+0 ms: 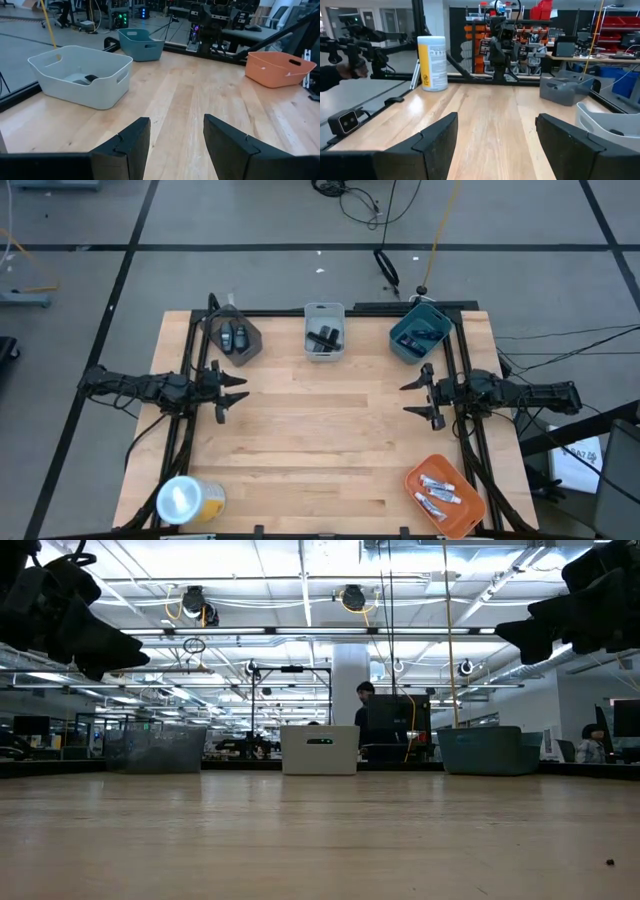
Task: Pick & Place Travel size toiletries
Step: Return to Home Position
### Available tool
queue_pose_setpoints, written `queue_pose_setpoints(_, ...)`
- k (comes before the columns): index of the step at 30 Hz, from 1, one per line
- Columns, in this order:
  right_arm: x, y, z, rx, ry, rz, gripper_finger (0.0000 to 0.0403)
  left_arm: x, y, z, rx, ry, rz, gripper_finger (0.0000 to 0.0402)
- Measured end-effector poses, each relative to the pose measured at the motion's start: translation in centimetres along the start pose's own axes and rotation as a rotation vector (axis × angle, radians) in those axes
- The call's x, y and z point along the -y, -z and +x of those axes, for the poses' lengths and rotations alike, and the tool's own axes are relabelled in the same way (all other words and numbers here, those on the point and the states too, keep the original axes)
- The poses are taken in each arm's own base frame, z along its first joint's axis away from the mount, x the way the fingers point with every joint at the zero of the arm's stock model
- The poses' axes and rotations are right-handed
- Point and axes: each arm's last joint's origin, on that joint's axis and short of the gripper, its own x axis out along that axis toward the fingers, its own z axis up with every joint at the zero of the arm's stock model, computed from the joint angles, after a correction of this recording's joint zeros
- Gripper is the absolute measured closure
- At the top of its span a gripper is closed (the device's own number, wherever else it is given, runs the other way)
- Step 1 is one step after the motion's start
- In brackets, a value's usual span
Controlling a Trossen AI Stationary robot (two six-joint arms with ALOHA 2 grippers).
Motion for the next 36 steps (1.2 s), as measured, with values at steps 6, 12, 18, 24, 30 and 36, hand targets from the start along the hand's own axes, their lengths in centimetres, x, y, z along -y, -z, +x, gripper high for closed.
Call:
queue_pose_setpoints(6,0.00,0.01,0.00,-0.001,-0.002,0.031,0.0140,0.00,-0.04,0.00,0.004,0.000,0.003,0.0218)
queue_pose_setpoints(12,0.00,-0.01,0.00,0.001,-0.002,0.027,0.0144,0.00,-0.04,0.00,0.004,-0.001,0.003,0.0218)
queue_pose_setpoints(18,0.00,-0.03,0.00,0.003,-0.002,0.026,0.0141,0.00,-0.03,0.01,0.003,-0.001,0.003,0.0218)
queue_pose_setpoints(24,0.00,-0.03,0.00,0.003,-0.003,0.026,0.0143,0.00,-0.03,0.01,0.004,-0.002,0.003,0.0218)
queue_pose_setpoints(30,0.00,-0.03,0.00,0.004,-0.003,0.026,0.0142,0.00,-0.03,0.01,0.004,-0.002,0.004,0.0218)
queue_pose_setpoints(36,0.00,-0.03,0.00,0.004,-0.003,0.026,0.0141,0.00,-0.03,0.01,0.004,-0.002,0.004,0.0218)
